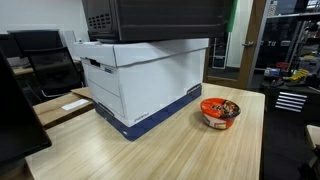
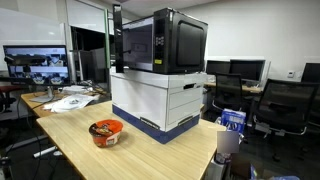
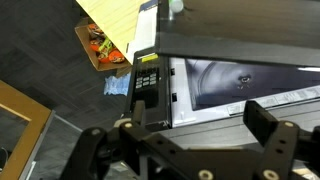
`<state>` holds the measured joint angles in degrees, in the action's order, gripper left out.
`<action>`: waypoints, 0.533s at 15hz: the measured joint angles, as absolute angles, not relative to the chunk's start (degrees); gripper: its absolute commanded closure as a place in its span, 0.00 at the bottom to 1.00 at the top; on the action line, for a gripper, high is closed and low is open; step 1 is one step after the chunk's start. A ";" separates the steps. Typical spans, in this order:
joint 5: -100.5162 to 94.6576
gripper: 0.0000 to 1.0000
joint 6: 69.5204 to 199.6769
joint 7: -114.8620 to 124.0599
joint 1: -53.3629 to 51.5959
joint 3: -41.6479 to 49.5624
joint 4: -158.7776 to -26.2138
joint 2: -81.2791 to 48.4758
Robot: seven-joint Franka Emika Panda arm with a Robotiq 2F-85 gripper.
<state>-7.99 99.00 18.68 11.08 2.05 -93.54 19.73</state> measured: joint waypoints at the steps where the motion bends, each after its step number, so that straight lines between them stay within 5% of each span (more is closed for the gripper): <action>1: -8.00 0.27 99.25 18.68 11.06 2.22 -92.50 18.53; 8: -6.64 0.75 101.69 18.39 10.66 4.30 -92.88 8.53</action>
